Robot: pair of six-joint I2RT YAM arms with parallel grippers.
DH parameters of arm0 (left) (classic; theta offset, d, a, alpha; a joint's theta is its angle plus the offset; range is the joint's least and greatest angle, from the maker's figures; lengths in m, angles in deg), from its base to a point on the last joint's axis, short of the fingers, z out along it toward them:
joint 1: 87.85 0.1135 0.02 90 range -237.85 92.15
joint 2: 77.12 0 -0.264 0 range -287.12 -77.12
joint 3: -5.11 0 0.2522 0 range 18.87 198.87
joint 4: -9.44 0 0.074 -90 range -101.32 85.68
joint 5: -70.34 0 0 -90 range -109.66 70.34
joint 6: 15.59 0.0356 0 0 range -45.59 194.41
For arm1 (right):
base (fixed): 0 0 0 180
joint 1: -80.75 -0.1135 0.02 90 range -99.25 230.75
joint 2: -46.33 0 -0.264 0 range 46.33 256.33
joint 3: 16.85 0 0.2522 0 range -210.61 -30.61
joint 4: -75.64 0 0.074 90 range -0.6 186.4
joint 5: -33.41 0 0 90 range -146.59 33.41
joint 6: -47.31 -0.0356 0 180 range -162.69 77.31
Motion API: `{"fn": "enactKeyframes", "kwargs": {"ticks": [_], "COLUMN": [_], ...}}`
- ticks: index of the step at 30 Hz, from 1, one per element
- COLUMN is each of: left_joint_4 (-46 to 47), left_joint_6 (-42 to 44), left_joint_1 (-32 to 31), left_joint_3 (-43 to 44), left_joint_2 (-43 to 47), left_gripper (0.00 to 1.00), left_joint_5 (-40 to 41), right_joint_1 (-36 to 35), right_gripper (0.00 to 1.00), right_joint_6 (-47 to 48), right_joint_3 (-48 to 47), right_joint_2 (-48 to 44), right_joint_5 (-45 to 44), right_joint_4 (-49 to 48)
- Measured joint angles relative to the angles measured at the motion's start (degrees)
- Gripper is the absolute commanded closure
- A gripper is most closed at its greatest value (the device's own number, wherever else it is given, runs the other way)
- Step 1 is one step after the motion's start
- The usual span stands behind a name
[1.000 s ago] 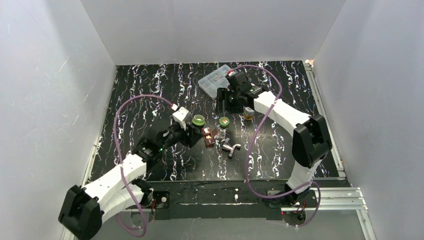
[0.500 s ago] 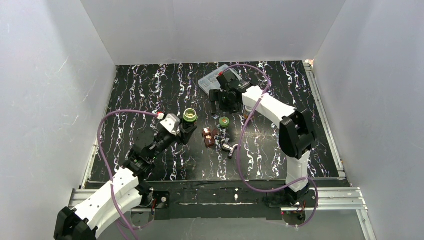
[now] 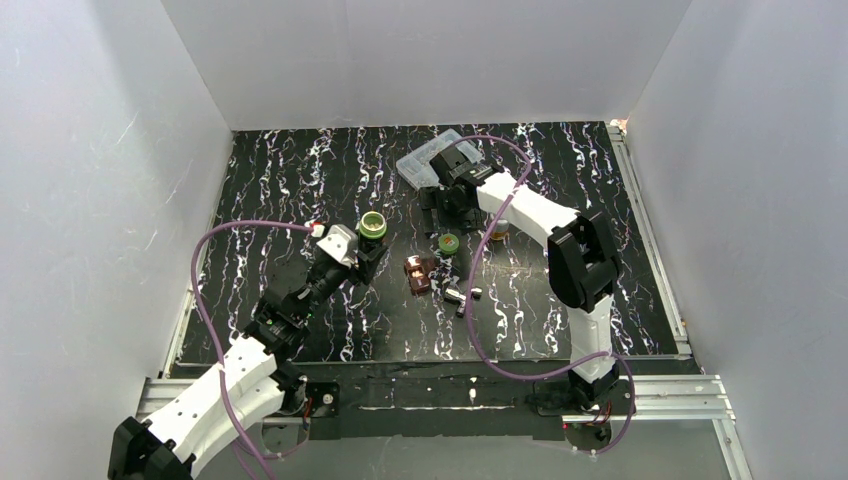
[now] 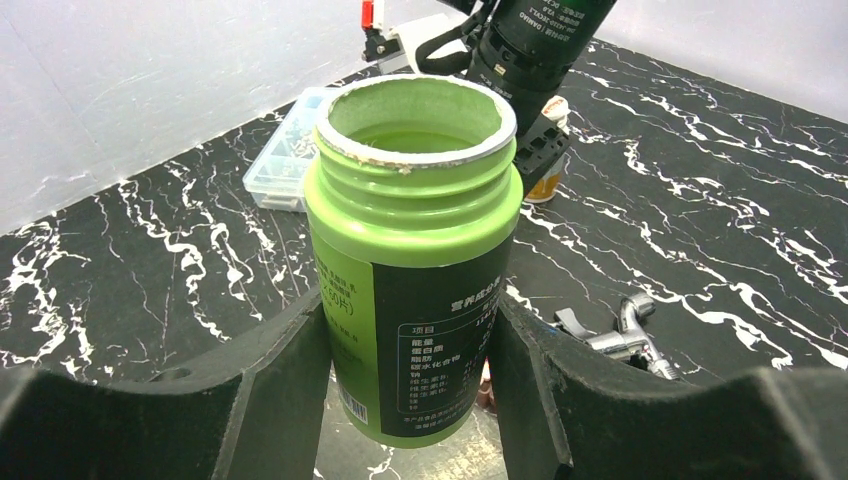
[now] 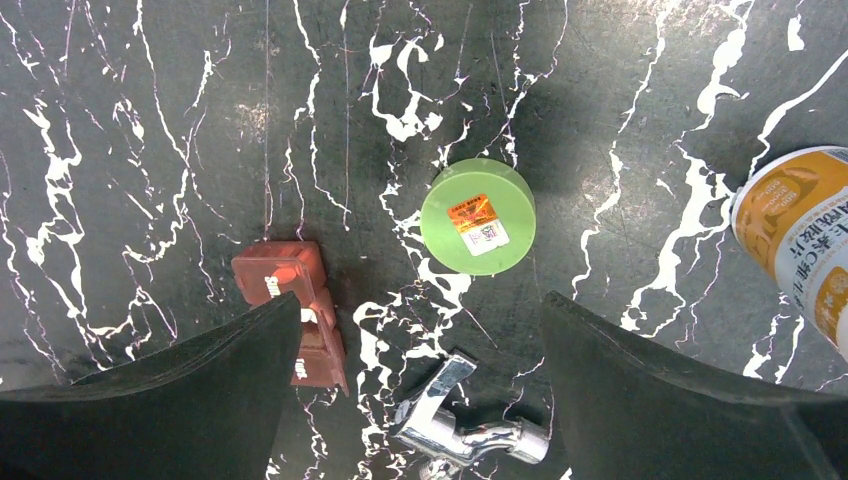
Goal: Sort the pills into containers
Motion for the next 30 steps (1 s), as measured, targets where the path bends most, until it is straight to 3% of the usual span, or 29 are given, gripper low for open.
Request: {"fn": "enactKeyframes", "kwargs": {"ticks": [14,30], "left_joint_4": [0.0,0.0], "left_joint_6": [-0.4,-1.2], "left_joint_1": [0.0,0.0], "left_joint_3": [0.0,-0.1], "left_joint_2": [0.7,0.7], "left_gripper": [1.0,1.0], "left_joint_5": [1.1,1.2], "right_joint_1": [0.0,0.0], "right_gripper": [0.07,0.19], "right_joint_6": [0.0,0.0], "right_joint_3": [-0.3,-0.8], "right_joint_2": [4.3,7.6], "right_joint_5": [-1.9,-4.3], "right_joint_4": [0.8,0.7]}}
